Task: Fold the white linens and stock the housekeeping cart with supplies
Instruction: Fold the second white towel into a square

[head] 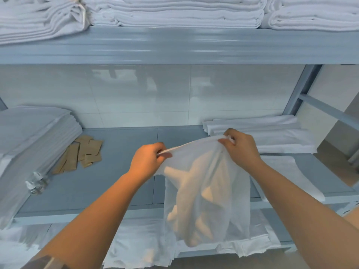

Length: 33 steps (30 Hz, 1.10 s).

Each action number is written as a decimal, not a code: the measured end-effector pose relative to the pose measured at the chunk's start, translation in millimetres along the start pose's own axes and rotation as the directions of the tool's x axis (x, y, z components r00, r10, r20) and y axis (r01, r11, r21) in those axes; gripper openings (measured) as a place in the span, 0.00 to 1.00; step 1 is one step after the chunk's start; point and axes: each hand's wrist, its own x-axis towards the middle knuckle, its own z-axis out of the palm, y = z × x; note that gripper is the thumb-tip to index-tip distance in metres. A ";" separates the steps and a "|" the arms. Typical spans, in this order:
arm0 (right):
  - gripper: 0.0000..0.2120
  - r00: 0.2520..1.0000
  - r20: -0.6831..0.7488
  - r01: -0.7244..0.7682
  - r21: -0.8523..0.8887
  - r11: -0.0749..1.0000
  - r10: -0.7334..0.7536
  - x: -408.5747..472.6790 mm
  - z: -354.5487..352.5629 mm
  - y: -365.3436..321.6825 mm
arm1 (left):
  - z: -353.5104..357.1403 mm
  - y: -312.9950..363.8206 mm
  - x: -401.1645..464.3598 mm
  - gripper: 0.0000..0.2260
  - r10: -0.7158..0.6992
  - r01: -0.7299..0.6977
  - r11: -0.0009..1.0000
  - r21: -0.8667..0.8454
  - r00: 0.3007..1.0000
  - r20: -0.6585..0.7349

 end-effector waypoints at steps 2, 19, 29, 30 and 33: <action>0.06 0.998 -0.021 -0.052 -0.013 0.999 0.052 2.6 -1.4 13.0 | -2.7 -11.1 -2.5 0.10 -0.019 0.019 1.000 0.002 1.000 0.004; 0.08 0.984 0.121 0.096 0.260 0.961 -0.131 -32.7 22.7 -44.3 | 11.5 39.2 -5.5 0.11 0.023 0.014 0.936 -0.352 0.995 0.101; 0.11 0.987 0.131 0.023 0.468 0.883 -0.096 -46.7 40.8 -50.0 | 20.8 50.4 -5.7 0.08 -0.015 0.019 0.942 -0.334 1.000 0.013; 0.11 0.984 0.154 0.018 0.426 0.905 -0.092 -49.7 44.1 -44.1 | 16.5 49.2 -2.5 0.07 -0.058 0.043 0.935 -0.353 0.998 -0.031; 0.16 0.972 0.233 -0.025 0.273 0.962 -0.041 -63.1 58.3 -20.6 | 0.8 41.7 11.0 0.07 -0.206 0.132 0.904 -0.408 0.968 -0.144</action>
